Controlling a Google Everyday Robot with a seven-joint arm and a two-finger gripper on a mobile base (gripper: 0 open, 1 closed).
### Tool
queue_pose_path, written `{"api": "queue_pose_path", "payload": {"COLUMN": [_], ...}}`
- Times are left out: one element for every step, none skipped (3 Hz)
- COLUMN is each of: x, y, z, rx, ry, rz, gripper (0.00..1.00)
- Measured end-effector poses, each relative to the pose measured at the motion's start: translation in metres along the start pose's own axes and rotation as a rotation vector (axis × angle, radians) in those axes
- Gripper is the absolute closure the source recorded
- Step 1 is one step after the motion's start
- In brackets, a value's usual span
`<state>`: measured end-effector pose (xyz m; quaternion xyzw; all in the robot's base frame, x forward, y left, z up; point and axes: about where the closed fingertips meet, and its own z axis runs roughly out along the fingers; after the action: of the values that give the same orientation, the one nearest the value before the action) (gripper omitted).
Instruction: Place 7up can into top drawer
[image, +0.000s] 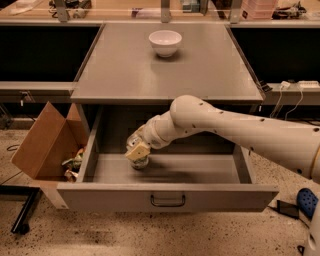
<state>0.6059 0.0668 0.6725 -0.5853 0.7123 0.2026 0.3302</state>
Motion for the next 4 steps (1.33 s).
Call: {"api": "queue_pose_path", "payload": {"x": [0.0036,0.0035,0.0034,0.0034], "y": [-0.0036,-0.0035,-0.0035,-0.0035], "z": [-0.0020,-0.0020,-0.0020,-0.0020], "rx": [-0.005,-0.005,-0.005,-0.005], "ry": [-0.014,-0.014,-0.014,-0.014], "rz": [0.032,0.032,0.032,0.032], "gripper": [0.83,0.60,0.37,0.13]}}
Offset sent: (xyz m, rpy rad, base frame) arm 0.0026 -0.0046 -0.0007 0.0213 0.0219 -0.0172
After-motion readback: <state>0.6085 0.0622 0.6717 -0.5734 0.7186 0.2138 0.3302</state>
